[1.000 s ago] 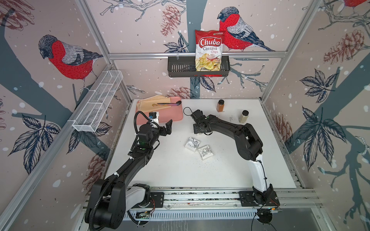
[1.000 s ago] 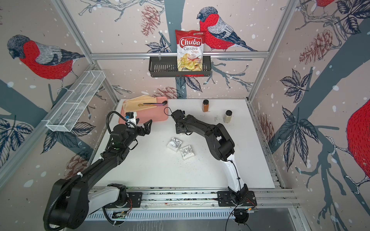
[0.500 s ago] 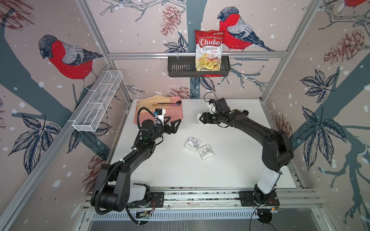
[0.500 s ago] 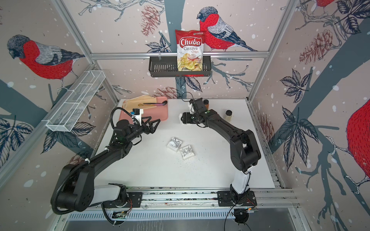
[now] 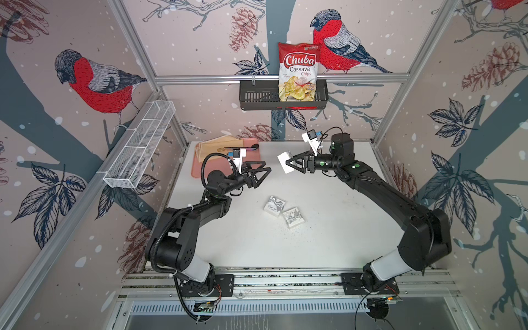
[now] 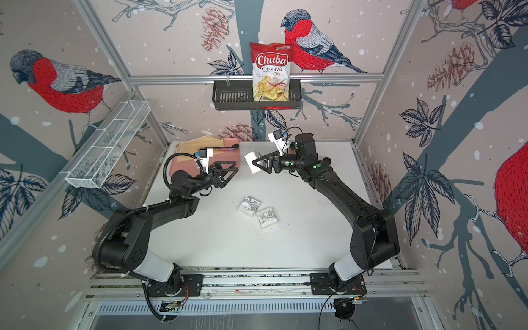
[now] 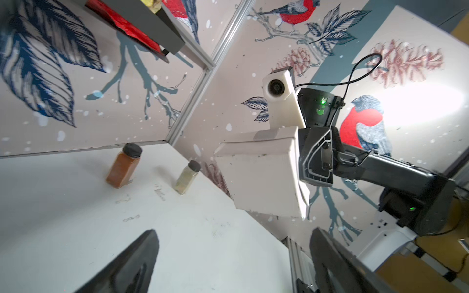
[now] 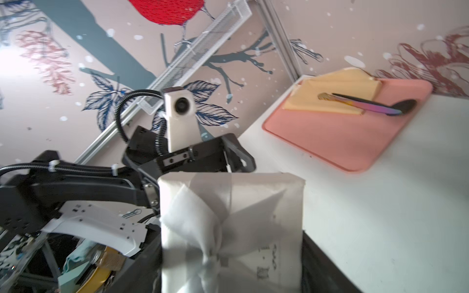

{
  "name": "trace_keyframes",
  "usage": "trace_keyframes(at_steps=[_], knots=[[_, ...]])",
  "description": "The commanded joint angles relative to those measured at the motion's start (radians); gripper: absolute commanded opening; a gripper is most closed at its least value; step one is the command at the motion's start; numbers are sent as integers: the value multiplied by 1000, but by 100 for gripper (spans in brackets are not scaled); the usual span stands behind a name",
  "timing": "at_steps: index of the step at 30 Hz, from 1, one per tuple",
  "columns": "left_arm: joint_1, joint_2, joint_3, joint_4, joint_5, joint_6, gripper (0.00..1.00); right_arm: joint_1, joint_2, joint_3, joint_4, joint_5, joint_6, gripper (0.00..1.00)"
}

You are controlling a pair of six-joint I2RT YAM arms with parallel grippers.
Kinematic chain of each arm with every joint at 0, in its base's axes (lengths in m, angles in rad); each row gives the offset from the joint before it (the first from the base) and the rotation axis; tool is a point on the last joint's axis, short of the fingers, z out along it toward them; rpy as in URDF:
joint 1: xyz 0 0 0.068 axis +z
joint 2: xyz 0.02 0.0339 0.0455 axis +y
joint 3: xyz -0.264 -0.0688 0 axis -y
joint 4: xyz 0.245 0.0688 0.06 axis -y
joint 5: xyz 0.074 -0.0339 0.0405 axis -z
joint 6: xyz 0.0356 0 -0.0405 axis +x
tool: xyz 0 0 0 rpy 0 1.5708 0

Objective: Take the necklace out of the lift-off lid jewelry box
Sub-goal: Pick up the jewelry box from the center of the board.

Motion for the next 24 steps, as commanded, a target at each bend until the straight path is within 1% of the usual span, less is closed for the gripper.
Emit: trace_keyframes(at_steps=[1,3,5,11,15,20,24], knots=[[-4,62,35,405,34,-271,97,1,-23,-14,105,-119,31,75],[-12,100,76,435,55,-330,98,2,-34,-28,145,-150,54,75],[-33,117,101,434,74,-332,97,4,-40,-36,166,-169,63,75],[-90,64,95,411,69,-233,97,6,-57,-47,175,-184,60,75],[-114,28,93,307,74,-133,97,9,-52,-44,179,-187,63,74],[-127,8,80,322,80,-116,97,10,-47,-51,191,-190,70,74],[-130,11,92,268,85,-97,97,13,-51,-62,216,-211,79,74]])
